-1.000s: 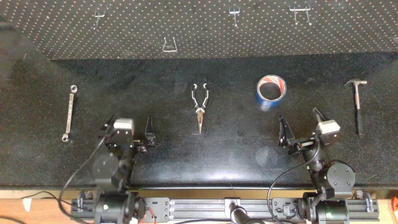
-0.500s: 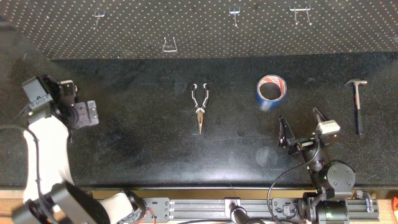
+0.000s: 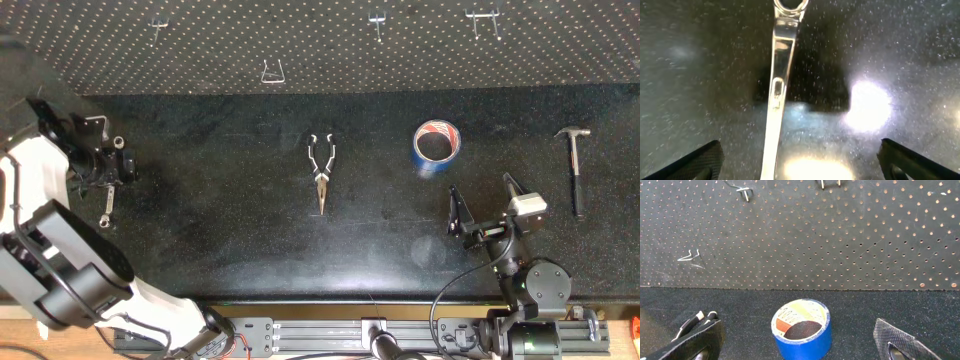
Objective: Place Tools Onto Pegboard
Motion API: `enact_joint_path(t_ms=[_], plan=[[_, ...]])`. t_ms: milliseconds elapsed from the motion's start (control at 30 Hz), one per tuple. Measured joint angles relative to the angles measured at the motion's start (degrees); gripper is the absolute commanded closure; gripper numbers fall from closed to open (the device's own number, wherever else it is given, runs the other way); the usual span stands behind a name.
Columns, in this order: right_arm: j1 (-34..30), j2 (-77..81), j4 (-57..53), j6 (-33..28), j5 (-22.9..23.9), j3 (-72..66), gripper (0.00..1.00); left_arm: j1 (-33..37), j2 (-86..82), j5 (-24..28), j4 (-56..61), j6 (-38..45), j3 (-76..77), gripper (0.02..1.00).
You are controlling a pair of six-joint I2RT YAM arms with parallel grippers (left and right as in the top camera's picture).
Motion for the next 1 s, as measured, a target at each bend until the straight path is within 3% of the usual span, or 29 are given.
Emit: enact_joint_path(t_ms=[533,600,633,667,733,900,1000], plan=[[0.02,0.00,0.00,0.00,0.00,0.00,0.025,0.02,9.29,-0.37,-3.32,5.92,5.55,0.023],[0.00,0.00,0.00,0.00,0.00,0.00,0.025,0.02,9.29,-0.74,-3.50,7.28,5.57,0.237],[0.00,0.00,0.00,0.00,-0.02,0.00,0.025,0.02,9.29,-0.79,-3.50,7.98,5.57,0.522],[0.00,0.00,0.00,0.00,-0.02,0.00,0.025,0.02,9.33,-0.94,-3.48,8.39,5.57,0.746],[0.00,0.00,0.00,0.00,-0.02,0.00,0.025,0.02,9.35,-1.05,-3.50,8.85,5.57,0.989],[0.00,0.00,0.00,0.00,0.00,0.00,0.025,0.02,9.44,-1.01,-3.76,9.20,5.84,0.989],[0.00,0.00,0.00,0.00,-0.02,0.00,0.025,0.02,9.44,-1.03,-3.21,3.67,5.84,0.989]])
